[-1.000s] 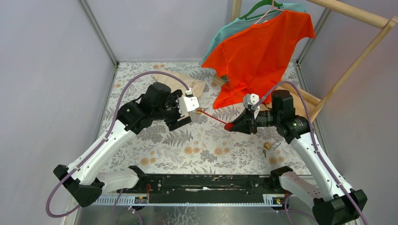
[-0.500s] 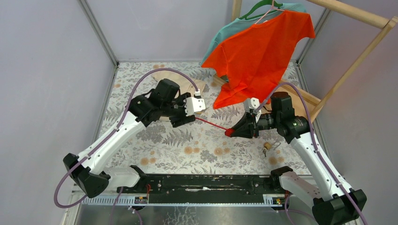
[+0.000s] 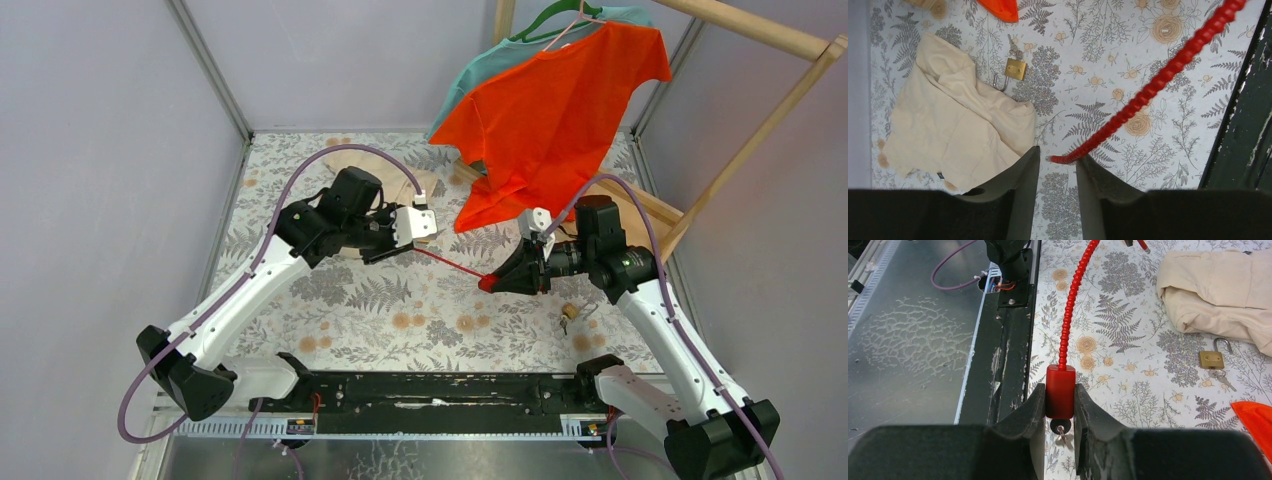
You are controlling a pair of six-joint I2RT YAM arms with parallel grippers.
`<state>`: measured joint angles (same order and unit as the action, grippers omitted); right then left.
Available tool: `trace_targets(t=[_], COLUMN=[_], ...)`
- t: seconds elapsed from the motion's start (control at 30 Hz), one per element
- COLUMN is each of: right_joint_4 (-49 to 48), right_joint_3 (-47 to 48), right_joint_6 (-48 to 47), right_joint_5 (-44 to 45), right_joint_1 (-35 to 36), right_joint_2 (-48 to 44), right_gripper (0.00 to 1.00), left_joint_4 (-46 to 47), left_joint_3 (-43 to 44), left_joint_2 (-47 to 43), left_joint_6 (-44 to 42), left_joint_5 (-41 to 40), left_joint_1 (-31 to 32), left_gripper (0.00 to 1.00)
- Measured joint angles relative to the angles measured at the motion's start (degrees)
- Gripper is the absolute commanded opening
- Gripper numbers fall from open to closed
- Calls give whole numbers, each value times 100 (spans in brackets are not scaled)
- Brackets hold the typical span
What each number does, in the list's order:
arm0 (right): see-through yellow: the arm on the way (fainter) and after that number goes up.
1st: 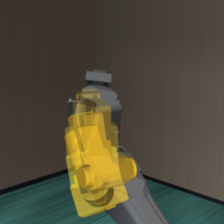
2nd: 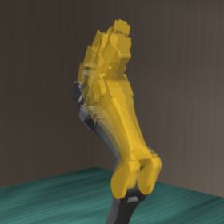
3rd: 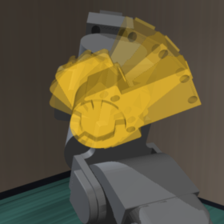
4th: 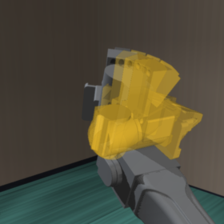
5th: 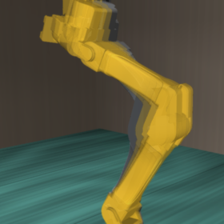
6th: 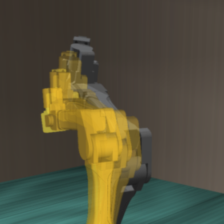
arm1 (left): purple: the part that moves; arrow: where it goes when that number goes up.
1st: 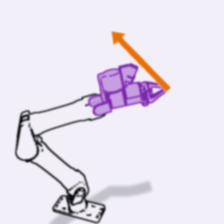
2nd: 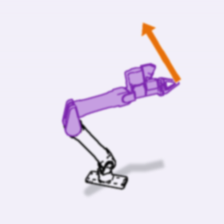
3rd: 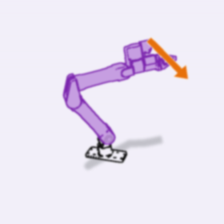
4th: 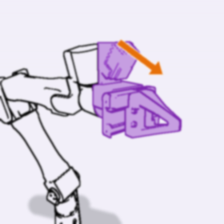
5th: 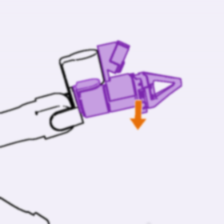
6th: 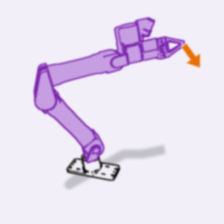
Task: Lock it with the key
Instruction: Lock the lock.
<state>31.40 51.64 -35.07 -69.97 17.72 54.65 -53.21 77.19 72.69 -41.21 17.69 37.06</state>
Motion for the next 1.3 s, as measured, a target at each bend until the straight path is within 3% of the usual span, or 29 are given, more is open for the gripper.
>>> trace_targets(t=[0.23, 0.53, 0.73, 0.93, 1.13, 1.3], right_joint_4=[-162, -1401, -2146, -3298, -5003, -5534], right_joint_3=[-15, -201, -26, 31, -531, -734], right_joint_6=[166, 1456, 2179, 3101, 4306, 4747], right_joint_5=[4, 190, 514, 704, 758, 756], right_joint_1=[-2, 9, 247, 313, 317, 310], right_joint_2=[11, 262, 949, 1362, 1364, 1360], right_gripper=[0, 0, 0, 0, 0, 0], left_joint_4=[-17, 144, 649, 1884, 3042, 3709], left_joint_3=[0, -11, 332, 516, -15, -435], left_joint_2=[-2, 59, 382, 549, 411, 374], left_joint_6=[11, 516, 1532, 2975, 4192, 4999], left_joint_5=[173, 531, 968, 1480, 1906, 2352], left_joint_1=[0, -48, -66, -90, -131, -361], left_gripper=[0, 0, 0, 0, 0, 0])
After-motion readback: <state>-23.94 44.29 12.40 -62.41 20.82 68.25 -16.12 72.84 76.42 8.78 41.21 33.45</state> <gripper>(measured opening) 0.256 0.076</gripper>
